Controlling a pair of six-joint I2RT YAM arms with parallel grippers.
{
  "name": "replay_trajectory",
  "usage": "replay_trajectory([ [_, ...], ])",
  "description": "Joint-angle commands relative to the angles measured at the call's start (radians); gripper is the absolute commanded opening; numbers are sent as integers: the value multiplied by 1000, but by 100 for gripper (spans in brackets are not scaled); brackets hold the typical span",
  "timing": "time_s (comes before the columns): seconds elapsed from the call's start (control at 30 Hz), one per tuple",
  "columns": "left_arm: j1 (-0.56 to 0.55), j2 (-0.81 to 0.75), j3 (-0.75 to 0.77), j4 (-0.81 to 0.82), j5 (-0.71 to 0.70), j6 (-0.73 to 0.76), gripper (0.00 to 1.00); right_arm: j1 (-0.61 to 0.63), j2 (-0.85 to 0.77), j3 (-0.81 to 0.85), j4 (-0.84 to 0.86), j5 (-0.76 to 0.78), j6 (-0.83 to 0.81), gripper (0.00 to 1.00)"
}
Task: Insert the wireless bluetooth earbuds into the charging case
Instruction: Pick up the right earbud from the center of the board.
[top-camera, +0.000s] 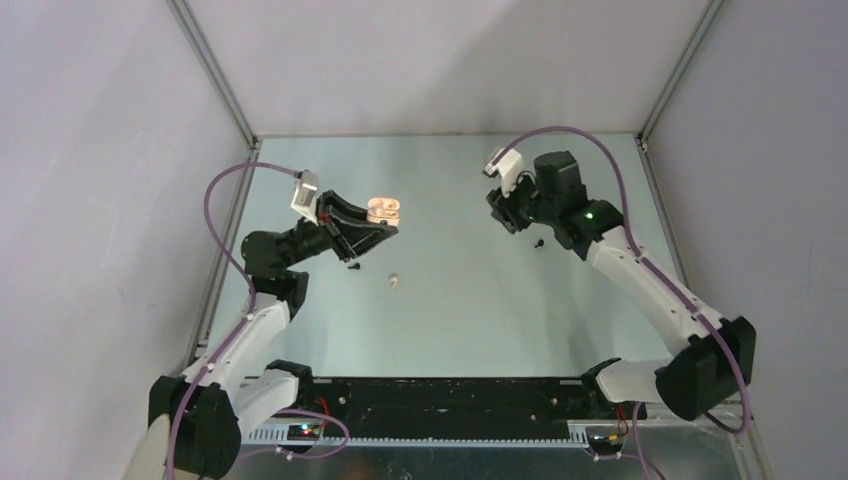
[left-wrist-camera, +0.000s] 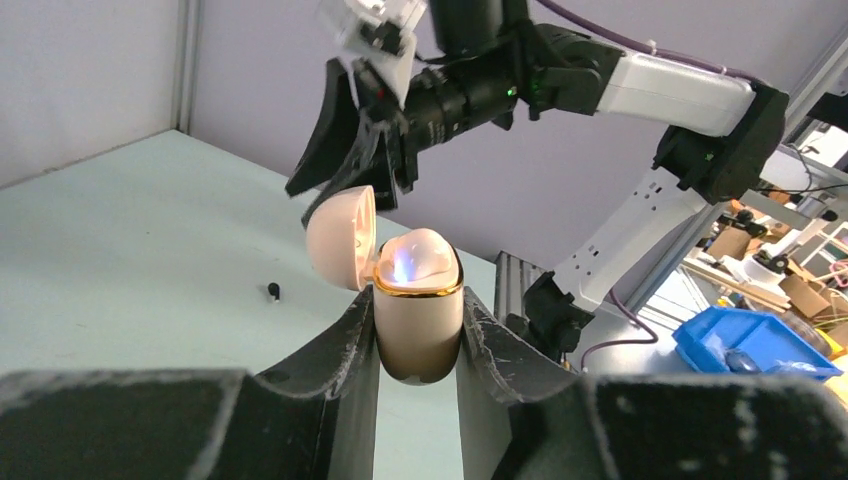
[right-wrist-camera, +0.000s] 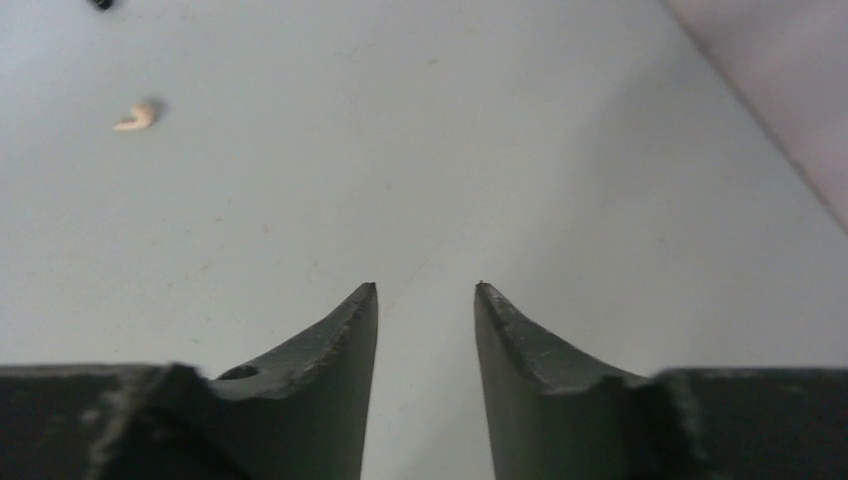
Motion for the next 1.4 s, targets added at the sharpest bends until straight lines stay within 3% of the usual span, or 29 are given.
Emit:
replay_trajectory([
  [0.0, 42, -41, 48, 10, 37, 31, 0, 59, 101, 7, 51, -144, -14, 50],
  [0.23, 82, -98, 36, -57, 47, 99, 2, 247, 457, 168, 53, -102, 85, 54],
  [0.5, 87, -135, 19, -87, 63, 135, 3, 311, 981, 917, -415, -157, 109, 55],
  [0.63, 87, -131, 16, -62, 61, 125, 4, 353, 1171, 1160, -578, -105, 98, 58],
  [0.8, 87, -129, 9, -13, 60, 88, 4, 397, 1212, 1139, -578, -16, 118, 64],
  [1.03, 88, -133, 2, 24, 59, 66, 4, 404, 1249, 1132, -624, -84, 174, 66],
  [1.37, 87, -141, -8, 43, 60, 51, 5, 400, 1311, 1177, -658, -127, 225, 59],
])
